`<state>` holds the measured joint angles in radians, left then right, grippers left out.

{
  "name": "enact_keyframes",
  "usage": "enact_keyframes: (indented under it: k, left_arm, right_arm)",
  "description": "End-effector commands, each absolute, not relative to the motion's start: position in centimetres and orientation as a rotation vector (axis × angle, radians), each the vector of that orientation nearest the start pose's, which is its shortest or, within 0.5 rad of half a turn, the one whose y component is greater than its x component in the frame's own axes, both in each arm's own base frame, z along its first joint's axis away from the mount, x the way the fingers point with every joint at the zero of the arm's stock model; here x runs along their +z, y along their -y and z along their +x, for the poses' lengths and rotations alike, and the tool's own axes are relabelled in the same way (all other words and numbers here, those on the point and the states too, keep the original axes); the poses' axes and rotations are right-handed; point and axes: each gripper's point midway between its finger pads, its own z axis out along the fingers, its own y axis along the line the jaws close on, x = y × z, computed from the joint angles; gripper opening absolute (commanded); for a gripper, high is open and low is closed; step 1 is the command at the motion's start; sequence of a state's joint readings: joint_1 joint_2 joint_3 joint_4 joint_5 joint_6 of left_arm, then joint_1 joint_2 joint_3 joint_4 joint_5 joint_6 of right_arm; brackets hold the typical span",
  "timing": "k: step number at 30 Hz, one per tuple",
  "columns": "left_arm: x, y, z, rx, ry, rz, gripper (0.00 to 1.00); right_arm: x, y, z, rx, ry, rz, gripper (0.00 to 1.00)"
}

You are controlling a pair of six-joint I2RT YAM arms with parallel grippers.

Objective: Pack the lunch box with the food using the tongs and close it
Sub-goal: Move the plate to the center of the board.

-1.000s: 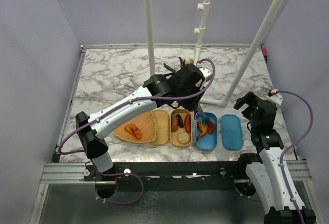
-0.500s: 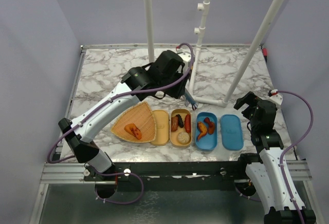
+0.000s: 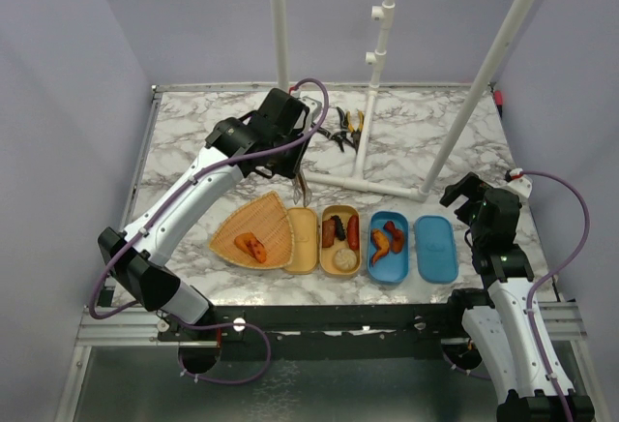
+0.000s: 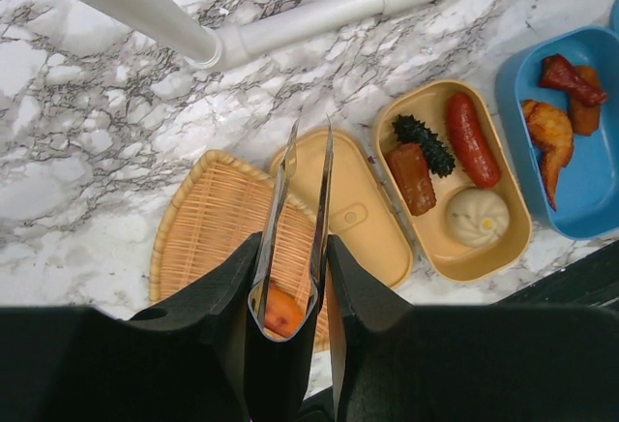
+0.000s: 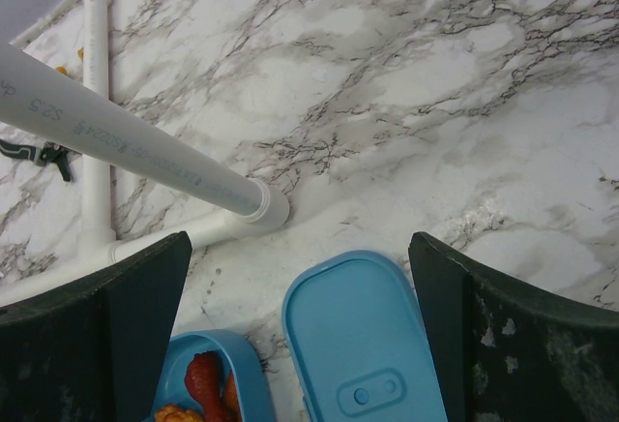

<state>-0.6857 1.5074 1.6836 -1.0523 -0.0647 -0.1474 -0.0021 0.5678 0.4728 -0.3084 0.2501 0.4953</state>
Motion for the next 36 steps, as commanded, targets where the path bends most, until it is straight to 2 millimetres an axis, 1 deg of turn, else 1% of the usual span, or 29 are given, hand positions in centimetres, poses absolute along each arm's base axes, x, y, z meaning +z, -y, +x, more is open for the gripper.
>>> enact_keyframes:
  k: [1, 7, 11, 15, 19, 21, 26, 30, 33, 36]
  left_arm:
    - [26.3, 22.3, 29.8, -0.261, -2.327, 0.627, 0.3]
    - [26.1, 22.9, 30.9, -0.278, -2.302, 0.63, 0.29]
    - [25.6, 22.3, 32.0, -0.225, -2.305, 0.609, 0.29]
    - [24.4, 21.7, 32.7, -0.186, -2.337, 0.596, 0.28]
    - [22.9, 21.1, 32.8, -0.15, -2.374, 0.597, 0.28]
    - [22.9, 20.9, 32.9, -0.14, -2.363, 0.584, 0.28]
    - [23.6, 19.8, 32.6, -0.147, -2.345, 0.548, 0.27]
    - [24.4, 17.9, 31.7, -0.153, -2.359, 0.511, 0.27]
    - [25.9, 16.5, 30.9, -0.124, -2.361, 0.491, 0.27]
    - [27.5, 15.7, 30.1, -0.123, -2.355, 0.48, 0.28]
  right_arm:
    - [15.9, 2.8, 26.0, 0.058, -1.85, 0.632, 1.0]
    - [15.8, 2.7, 26.1, 0.057, -1.856, 0.632, 1.0]
    - [15.8, 2.8, 26.1, 0.056, -1.857, 0.633, 1.0]
    - [15.8, 2.8, 26.1, 0.054, -1.858, 0.633, 1.0]
    - [15.8, 2.8, 26.1, 0.054, -1.857, 0.635, 1.0]
    - [15.7, 2.8, 26.1, 0.054, -1.858, 0.635, 1.0]
    - [15.7, 2.8, 26.1, 0.052, -1.859, 0.635, 1.0]
    - [15.7, 2.8, 26.1, 0.053, -1.861, 0.634, 1.0]
    - [15.7, 2.8, 26.1, 0.055, -1.862, 0.634, 1.0]
    - [15.7, 2.7, 26.1, 0.057, -1.859, 0.633, 1.0]
